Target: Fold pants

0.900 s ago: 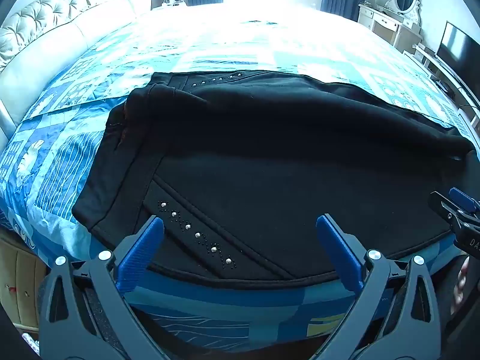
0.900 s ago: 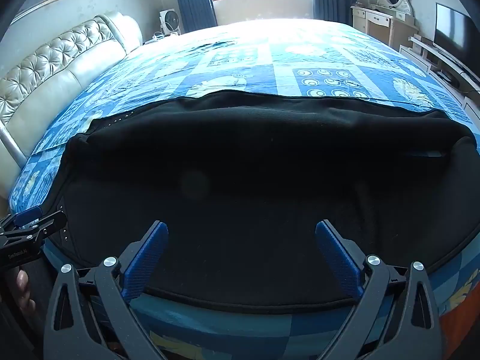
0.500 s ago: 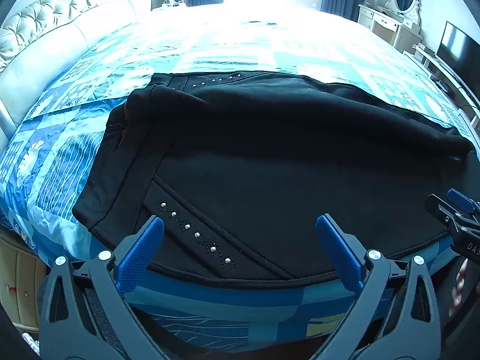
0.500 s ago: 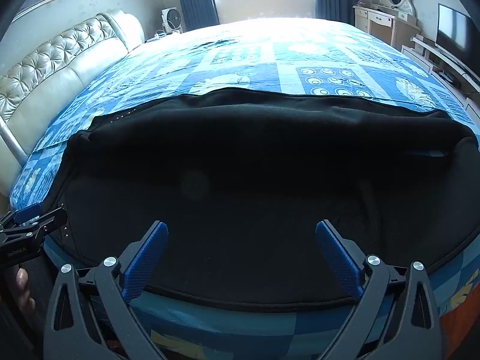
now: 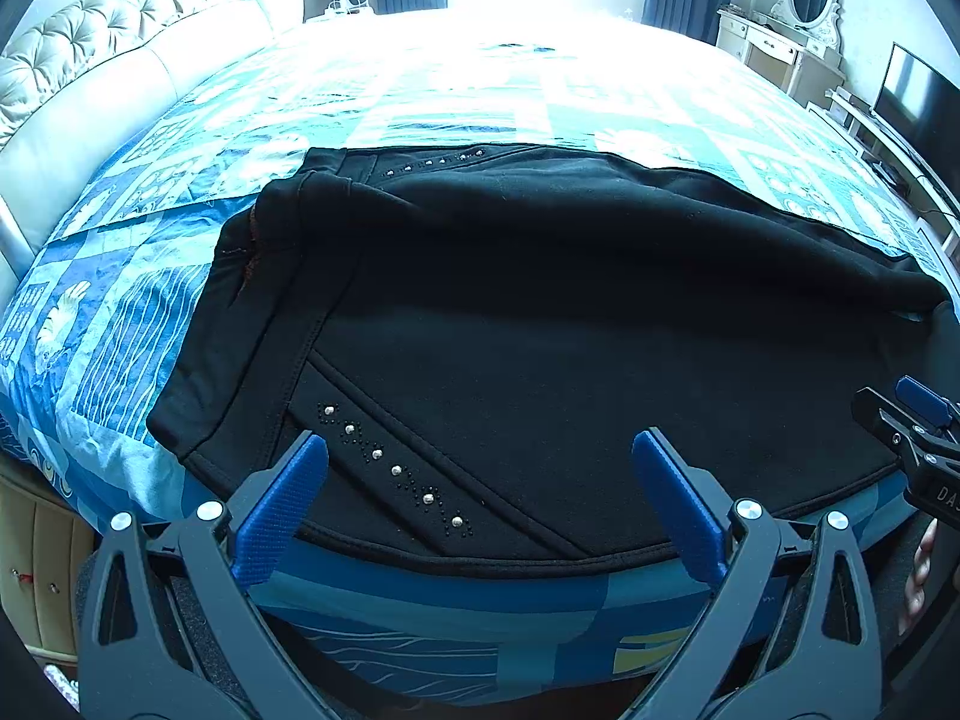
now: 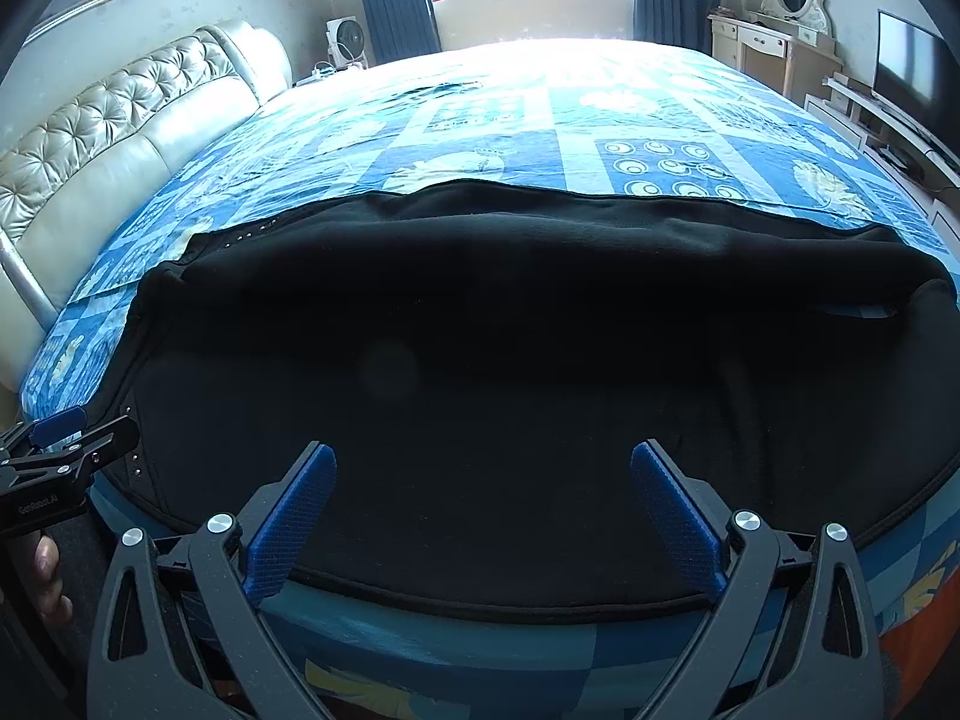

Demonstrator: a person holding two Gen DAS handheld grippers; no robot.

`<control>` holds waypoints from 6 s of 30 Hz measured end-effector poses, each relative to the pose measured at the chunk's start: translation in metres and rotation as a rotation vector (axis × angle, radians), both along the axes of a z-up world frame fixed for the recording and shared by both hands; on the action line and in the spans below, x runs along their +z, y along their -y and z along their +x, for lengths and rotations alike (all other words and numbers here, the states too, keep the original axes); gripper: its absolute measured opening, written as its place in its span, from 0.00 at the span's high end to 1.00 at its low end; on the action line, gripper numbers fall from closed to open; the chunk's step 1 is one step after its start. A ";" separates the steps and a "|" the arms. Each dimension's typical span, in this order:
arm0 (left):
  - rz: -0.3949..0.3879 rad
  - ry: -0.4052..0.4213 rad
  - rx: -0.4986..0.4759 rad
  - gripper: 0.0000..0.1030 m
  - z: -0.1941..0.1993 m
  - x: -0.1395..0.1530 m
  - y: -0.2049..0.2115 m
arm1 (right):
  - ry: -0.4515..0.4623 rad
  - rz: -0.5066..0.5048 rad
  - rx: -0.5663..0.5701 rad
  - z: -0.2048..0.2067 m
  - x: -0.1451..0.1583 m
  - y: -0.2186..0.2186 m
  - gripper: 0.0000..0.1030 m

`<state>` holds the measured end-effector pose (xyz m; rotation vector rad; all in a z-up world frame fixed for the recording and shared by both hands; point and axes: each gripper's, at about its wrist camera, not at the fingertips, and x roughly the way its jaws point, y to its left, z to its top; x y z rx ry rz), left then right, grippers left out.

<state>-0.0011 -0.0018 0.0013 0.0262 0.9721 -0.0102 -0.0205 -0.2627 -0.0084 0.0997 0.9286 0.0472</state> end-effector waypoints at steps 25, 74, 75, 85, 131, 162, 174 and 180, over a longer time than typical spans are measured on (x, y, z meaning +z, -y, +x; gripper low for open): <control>0.029 -0.027 0.002 0.02 0.002 0.000 -0.004 | 0.006 -0.002 0.007 -0.001 0.001 -0.004 0.05; 0.115 -0.082 -0.008 0.02 0.000 -0.019 0.011 | 0.088 0.712 -0.810 -0.074 -0.043 0.389 0.60; 0.114 -0.087 -0.007 0.02 0.001 -0.021 0.012 | 0.083 0.708 -0.804 -0.072 -0.045 0.388 0.60; 0.104 -0.075 0.010 0.02 0.002 -0.020 0.008 | 0.103 0.515 -0.762 -0.066 -0.015 0.392 0.89; -0.180 -0.109 -0.139 0.02 0.039 0.007 -0.075 | 0.154 0.410 -0.164 0.017 0.060 0.196 0.31; -0.689 -0.275 -0.223 0.44 0.291 -0.060 -0.219 | -0.217 0.158 0.460 0.238 -0.007 0.009 0.30; -0.602 -0.189 -0.242 0.92 0.285 -0.028 -0.218 | -0.240 -0.080 0.476 0.251 0.000 -0.025 0.91; -0.682 -0.083 -0.261 0.96 0.271 0.019 -0.225 | -0.011 -0.141 0.413 0.222 0.070 -0.024 0.91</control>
